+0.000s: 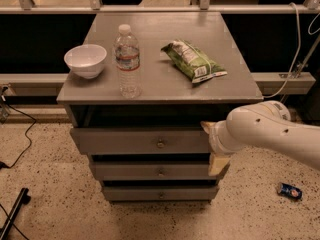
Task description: Open top drawer
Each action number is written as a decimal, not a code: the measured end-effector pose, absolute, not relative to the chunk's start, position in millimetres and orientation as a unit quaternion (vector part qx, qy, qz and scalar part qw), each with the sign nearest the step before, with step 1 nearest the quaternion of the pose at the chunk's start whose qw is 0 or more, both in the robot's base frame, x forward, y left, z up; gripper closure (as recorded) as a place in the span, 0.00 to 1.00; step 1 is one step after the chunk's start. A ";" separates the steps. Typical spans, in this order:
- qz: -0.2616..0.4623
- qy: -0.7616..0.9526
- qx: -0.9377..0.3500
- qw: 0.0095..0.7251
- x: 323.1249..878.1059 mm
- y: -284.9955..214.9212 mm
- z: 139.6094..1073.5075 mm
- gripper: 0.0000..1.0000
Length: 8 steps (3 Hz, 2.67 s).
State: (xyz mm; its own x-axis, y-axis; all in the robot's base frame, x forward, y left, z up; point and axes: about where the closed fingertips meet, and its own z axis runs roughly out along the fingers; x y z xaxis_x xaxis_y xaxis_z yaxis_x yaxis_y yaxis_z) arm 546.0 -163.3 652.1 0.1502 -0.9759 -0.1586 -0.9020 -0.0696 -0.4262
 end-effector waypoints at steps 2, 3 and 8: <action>-0.076 0.657 -0.721 0.208 564.7 -166.5 631.3 0.21; -0.075 0.659 -0.719 0.208 567.8 -166.4 630.6 0.29; -0.029 0.669 -0.711 0.215 455.8 -158.1 688.7 0.27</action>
Offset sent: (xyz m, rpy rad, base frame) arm 0.0287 -0.0048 -0.0283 0.0020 0.0416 -0.0321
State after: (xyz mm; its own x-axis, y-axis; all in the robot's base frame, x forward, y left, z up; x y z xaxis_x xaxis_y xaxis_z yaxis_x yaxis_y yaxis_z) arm 455.8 -158.1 688.7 0.1024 -0.9638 -0.2461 -0.9389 -0.0118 -0.3441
